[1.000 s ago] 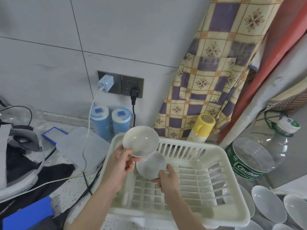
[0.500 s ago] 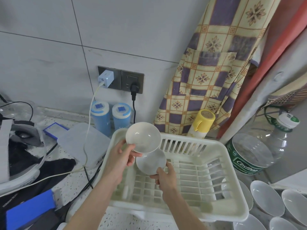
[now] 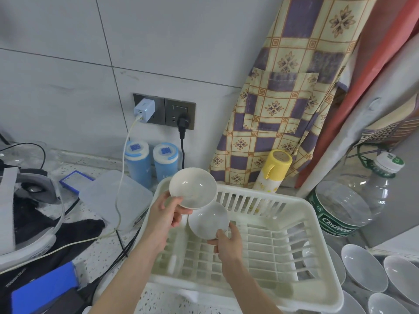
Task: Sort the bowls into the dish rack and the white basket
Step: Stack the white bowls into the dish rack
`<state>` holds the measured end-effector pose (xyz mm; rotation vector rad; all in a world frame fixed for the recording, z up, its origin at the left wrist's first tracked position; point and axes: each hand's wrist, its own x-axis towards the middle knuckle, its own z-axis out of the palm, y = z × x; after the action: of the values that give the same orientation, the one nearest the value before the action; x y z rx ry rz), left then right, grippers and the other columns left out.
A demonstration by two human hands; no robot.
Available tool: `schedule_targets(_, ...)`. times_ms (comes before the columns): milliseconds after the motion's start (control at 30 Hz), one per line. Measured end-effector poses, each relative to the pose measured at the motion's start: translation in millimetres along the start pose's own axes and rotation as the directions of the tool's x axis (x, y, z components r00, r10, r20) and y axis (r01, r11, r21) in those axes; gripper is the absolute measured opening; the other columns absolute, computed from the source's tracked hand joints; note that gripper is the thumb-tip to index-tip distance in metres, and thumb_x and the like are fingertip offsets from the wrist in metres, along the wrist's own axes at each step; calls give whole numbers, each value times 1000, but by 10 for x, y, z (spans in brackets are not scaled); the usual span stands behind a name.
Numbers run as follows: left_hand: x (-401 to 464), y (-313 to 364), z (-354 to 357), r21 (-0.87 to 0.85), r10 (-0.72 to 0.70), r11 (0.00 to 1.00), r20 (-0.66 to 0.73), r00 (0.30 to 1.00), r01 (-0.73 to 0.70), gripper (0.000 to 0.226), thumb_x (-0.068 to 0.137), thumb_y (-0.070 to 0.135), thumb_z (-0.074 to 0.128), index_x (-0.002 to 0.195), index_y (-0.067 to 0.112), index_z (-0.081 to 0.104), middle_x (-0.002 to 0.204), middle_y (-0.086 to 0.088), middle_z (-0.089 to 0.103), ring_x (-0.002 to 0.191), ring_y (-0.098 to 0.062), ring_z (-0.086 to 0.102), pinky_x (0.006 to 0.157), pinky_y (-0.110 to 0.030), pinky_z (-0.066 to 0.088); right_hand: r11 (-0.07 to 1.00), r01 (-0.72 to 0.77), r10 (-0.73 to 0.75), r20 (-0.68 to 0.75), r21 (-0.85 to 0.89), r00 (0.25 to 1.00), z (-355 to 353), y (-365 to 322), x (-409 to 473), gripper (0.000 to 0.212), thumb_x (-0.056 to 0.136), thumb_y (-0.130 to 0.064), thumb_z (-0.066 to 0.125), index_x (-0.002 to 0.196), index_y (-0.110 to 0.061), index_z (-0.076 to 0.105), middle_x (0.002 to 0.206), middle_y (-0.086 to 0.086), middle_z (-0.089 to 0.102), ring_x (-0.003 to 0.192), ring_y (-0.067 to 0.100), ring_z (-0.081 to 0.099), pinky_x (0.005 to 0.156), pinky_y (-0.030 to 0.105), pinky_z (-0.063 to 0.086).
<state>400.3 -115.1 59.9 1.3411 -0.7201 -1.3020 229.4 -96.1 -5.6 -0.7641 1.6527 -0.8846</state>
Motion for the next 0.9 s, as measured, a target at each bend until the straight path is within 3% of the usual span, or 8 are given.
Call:
schedule_targets(233, 14, -27, 1, 48, -4, 999, 8, 1000, 4, 19, 91, 20, 57, 107, 18, 66, 71, -21, 74, 40, -9, 38, 43, -18, 32, 999, 6, -5, 44, -33, 999, -19, -66, 79, 55, 92, -6, 44, 143, -26, 43, 122, 15, 64, 53, 5, 66, 44, 20, 42)
schedule_targets(400, -11, -43, 41, 142, -39, 989, 47, 998, 32, 24, 87, 22, 56, 109, 20, 66, 69, -20, 73, 39, -9, 38, 40, -17, 30, 997, 37, -34, 56, -62, 998, -42, -55, 109, 53, 94, -8, 42, 143, -29, 43, 113, 18, 67, 38, 0, 55, 38, 17, 38)
schedule_targets(500, -12, -68, 57, 224, -57, 973, 44, 997, 45, 24, 90, 18, 55, 111, 17, 65, 68, -18, 74, 39, -9, 40, 41, -18, 31, 996, 39, -35, 61, -77, 998, -37, -65, 108, 47, 98, -18, 42, 143, -31, 40, 112, 18, 68, 38, 0, 53, 38, 18, 38)
schedule_targets(633, -41, -86, 92, 289, -77, 956, 83, 994, 50, 20, 91, 17, 56, 109, 13, 63, 69, -17, 74, 35, -7, 40, 37, -15, 30, 991, 20, -13, 58, -130, 998, -92, -136, 19, 36, 100, -46, 29, 124, -28, 48, 92, 12, 71, 47, 12, 58, 40, 18, 40)
schedule_targets(700, -47, -90, 103, 309, -74, 950, 96, 993, 41, 19, 92, 16, 55, 109, 14, 63, 67, -17, 74, 34, -7, 39, 36, -15, 30, 977, 105, -108, -4, -188, 994, -148, -149, -7, 41, 100, -47, 28, 111, -18, 55, 91, 12, 70, 55, 14, 61, 44, 21, 43)
schedule_targets(800, -65, -90, 119, 350, -80, 937, 147, 986, 24, 23, 92, 16, 54, 115, 18, 60, 68, -17, 74, 36, -8, 38, 38, -17, 30, 891, 310, -321, 24, -330, 947, -217, -218, -61, 47, 95, -47, 18, 110, -21, 53, 98, 7, 69, 73, 18, 67, 61, 31, 47)
schedule_targets(900, -77, -102, 131, 387, -113, 921, 179, 977, 35, 26, 93, 20, 54, 118, 22, 58, 72, -15, 76, 38, -8, 39, 40, -17, 33, 936, 304, -290, 101, -175, 952, -228, -275, -82, 27, 96, -43, 36, 104, -29, 58, 82, 0, 68, 72, 14, 61, 66, 29, 45)
